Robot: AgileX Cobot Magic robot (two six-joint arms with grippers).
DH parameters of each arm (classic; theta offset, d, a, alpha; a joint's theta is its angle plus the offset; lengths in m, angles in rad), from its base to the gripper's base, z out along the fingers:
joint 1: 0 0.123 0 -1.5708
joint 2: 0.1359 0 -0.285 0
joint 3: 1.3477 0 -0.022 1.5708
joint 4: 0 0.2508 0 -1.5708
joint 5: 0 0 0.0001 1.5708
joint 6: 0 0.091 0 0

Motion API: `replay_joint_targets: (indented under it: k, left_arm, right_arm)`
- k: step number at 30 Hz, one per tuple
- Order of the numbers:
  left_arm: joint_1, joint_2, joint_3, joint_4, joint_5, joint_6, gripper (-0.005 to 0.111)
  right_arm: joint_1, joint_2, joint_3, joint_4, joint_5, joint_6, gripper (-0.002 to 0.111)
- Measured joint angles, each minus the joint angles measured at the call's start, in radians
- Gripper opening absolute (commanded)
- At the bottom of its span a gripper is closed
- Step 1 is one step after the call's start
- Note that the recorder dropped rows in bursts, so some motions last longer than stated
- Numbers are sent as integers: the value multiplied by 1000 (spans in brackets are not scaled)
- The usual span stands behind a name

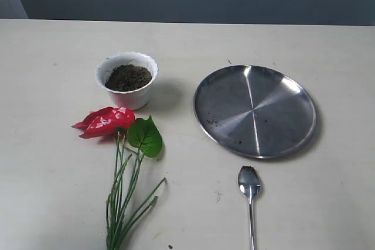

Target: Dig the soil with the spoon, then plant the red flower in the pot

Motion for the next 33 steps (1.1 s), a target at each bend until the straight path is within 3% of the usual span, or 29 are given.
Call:
replay_joint_targets:
  k: [18,25,30,33]
  left_arm:
    - [0,0,0,0,0,0,0]
    - [0,0,0,0,0,0,0]
    - [0,0,0,0,0,0,0]
    - [0,0,0,0,0,0,0]
  right_arm:
    - [0,0,0,14,-89,0,-1]
    - [0,0,0,224,-125,14,-1]
    - [0,-2,-9,300,2,-27,-1]
    - [0,-2,-72,386,105,-199,-1]
